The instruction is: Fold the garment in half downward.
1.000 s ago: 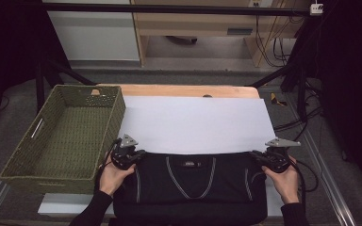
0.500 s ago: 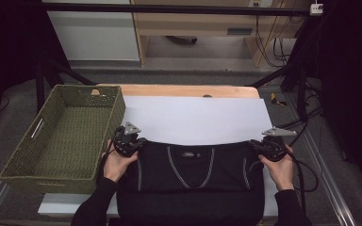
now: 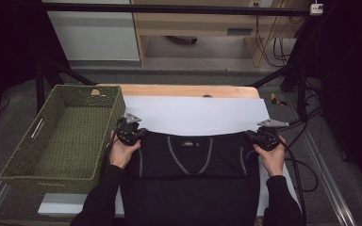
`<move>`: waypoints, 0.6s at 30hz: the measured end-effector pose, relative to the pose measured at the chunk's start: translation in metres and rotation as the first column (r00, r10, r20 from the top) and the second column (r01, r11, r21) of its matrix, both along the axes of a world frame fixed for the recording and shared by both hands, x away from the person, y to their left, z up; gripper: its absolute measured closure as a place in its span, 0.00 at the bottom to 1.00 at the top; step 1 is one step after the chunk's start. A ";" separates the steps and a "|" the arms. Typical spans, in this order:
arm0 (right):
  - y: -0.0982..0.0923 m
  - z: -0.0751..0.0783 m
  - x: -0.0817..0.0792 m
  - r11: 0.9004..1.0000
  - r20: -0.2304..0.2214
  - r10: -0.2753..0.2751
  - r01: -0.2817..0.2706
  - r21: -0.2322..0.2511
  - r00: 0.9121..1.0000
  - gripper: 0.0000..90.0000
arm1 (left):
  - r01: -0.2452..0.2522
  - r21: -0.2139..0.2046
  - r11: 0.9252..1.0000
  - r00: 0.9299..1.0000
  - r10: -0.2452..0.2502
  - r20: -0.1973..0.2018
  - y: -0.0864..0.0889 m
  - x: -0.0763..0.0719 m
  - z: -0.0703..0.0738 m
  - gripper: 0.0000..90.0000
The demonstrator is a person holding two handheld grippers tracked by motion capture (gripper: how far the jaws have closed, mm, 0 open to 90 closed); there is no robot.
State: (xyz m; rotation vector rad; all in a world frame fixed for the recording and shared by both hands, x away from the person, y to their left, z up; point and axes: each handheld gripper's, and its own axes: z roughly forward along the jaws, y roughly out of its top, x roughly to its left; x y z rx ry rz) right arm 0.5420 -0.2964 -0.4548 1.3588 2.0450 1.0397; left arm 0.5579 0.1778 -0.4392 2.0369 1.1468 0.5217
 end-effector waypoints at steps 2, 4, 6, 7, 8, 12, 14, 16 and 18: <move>0.002 0.002 0.004 1.000 0.005 -0.002 0.002 -0.007 1.000 0.89 | -0.006 0.003 1.000 1.000 0.006 0.004 -0.001 0.006 0.001 0.96; 0.004 0.005 0.010 1.000 0.016 0.004 -0.003 -0.028 1.000 0.89 | -0.022 0.004 1.000 1.000 0.022 0.008 -0.002 0.012 0.001 0.96; 0.005 0.006 0.016 1.000 0.035 -0.001 0.001 -0.014 0.999 0.89 | -0.037 -0.002 0.999 0.999 0.038 0.006 -0.002 0.018 -0.001 0.96; 0.006 0.006 0.019 1.000 0.031 -0.006 0.006 -0.009 0.999 0.89 | -0.041 0.003 0.999 0.999 0.041 0.003 -0.003 0.021 -0.002 0.96; 0.006 0.005 0.023 1.000 0.029 -0.012 0.013 -0.011 0.999 0.89 | -0.046 0.000 0.999 0.999 0.046 0.007 -0.003 0.023 -0.003 0.96; 0.007 -0.003 0.033 0.999 0.018 -0.027 0.027 -0.022 0.999 0.89 | -0.058 -0.011 0.998 0.998 0.058 0.001 -0.004 0.033 -0.010 0.96; 0.008 -0.007 0.037 0.999 0.015 -0.033 0.033 -0.029 0.999 0.89 | -0.066 -0.016 0.998 0.998 0.066 -0.010 -0.006 0.037 -0.016 0.96; 0.008 -0.011 0.039 0.999 0.011 -0.032 0.032 -0.041 0.999 0.89 | -0.062 0.000 0.998 0.998 0.062 -0.027 -0.006 0.041 -0.022 0.96; 0.006 -0.015 0.040 0.999 0.003 -0.038 0.039 -0.034 0.999 0.88 | -0.069 -0.015 0.998 0.996 0.068 -0.057 -0.005 0.043 -0.028 0.96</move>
